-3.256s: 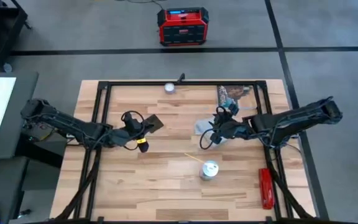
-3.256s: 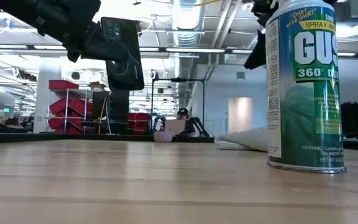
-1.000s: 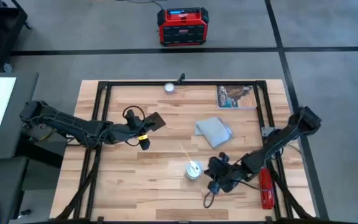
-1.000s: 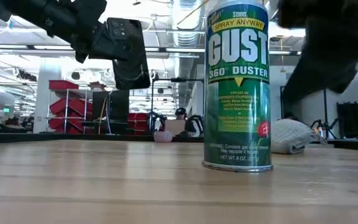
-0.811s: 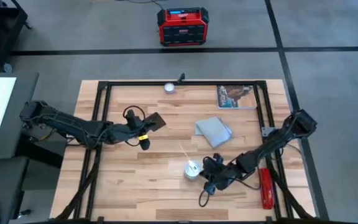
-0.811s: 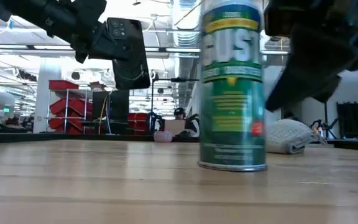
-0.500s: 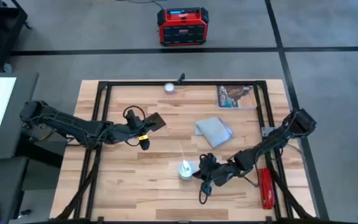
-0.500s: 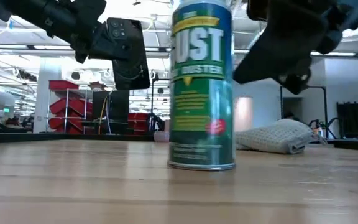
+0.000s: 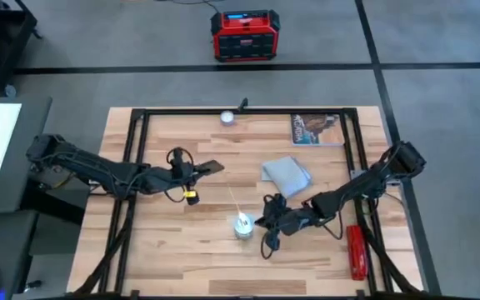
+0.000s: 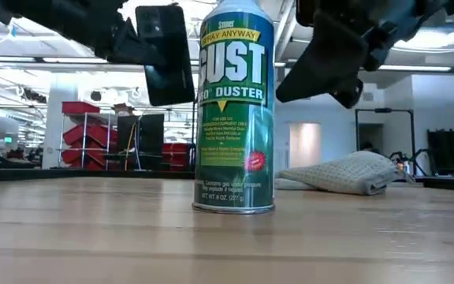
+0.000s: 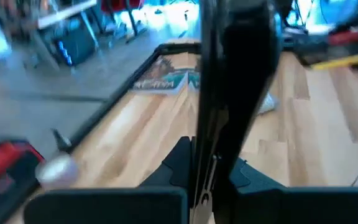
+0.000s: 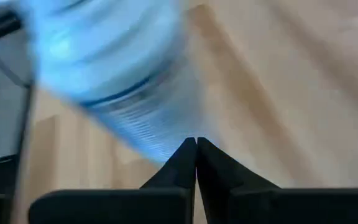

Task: Apply microfiber cloth
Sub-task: Spray the front of the cellphone with the cleaning bottle

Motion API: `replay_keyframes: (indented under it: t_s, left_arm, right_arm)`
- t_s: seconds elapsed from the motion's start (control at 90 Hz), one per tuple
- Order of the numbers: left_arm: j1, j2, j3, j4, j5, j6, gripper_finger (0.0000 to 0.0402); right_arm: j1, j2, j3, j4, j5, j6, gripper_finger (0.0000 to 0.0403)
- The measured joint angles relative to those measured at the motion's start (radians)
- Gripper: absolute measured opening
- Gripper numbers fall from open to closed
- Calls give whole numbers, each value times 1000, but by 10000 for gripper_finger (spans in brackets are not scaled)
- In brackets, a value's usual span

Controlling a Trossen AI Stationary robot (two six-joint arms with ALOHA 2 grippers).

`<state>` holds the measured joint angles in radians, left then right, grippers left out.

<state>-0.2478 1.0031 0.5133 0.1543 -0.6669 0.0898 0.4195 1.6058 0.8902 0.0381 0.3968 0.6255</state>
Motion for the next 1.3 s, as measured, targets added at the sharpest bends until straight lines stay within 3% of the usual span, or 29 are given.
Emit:
replay_keyframes:
  t_s: [0.178, 0.378, 0.5, 0.733, 0.878, 1.067, 1.3]
  left_arm:
    - [-1, 0, 0, 1, -61, 269, 2]
    - [37, 0, 21, -4, -234, 539, 2]
    - [70, 0, 49, 0, -278, 698, 2]
    - [103, 0, 52, 31, -383, 1043, 2]
    - [96, 22, 52, 43, -465, 1221, 2]
    - [64, 104, 52, 179, -483, 1406, 2]
    - [23, 203, 53, 412, -440, 1549, 2]
  right_arm:
    - [-66, -82, 0, -64, 2, -78, 0]
    - [-174, -158, -28, -78, -14, -104, 0]
    - [-271, -194, -82, 22, -121, -104, 0]
    - [-477, -192, -177, 403, -479, -104, 0]
    - [-584, -181, -202, 549, -624, -103, 0]
    - [-667, -178, -204, 593, -684, -103, 0]
    - [-687, -177, -204, 628, -713, -98, 0]
